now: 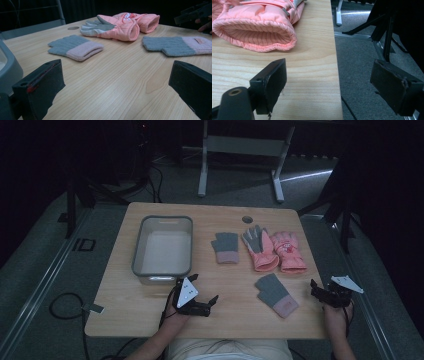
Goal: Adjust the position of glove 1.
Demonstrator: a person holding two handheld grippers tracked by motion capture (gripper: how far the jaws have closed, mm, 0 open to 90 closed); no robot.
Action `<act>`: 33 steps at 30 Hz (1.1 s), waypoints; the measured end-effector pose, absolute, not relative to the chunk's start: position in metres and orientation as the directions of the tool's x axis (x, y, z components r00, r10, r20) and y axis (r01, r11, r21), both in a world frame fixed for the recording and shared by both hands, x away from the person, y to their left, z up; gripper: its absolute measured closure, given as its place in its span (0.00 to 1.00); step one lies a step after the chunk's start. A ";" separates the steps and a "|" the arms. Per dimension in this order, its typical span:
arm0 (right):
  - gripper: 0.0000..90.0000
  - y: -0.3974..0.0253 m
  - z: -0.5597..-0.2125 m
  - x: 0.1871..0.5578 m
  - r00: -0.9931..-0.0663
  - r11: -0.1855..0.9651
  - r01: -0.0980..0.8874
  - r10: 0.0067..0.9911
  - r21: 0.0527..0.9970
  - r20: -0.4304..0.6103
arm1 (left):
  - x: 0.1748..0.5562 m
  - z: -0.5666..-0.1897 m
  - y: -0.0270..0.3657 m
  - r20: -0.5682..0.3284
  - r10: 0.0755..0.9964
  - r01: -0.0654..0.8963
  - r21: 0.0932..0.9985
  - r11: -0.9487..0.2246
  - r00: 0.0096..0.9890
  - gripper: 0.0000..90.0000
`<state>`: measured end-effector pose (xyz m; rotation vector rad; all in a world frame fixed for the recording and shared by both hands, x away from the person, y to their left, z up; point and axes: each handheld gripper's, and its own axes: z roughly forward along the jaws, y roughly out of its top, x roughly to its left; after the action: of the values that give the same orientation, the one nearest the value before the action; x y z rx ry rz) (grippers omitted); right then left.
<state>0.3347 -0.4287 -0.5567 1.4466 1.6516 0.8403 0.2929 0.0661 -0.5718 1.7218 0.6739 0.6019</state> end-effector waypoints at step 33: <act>0.15 -0.414 -0.482 0.341 -0.124 0.171 0.369 0.983 0.913 -0.134 | 0.294 -0.572 0.067 0.037 0.707 0.142 0.971 -0.192 0.706 0.00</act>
<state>0.3406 -0.4136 -0.4823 1.3154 1.6341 0.9510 0.2937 0.0670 -0.5718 1.7181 0.6834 0.5878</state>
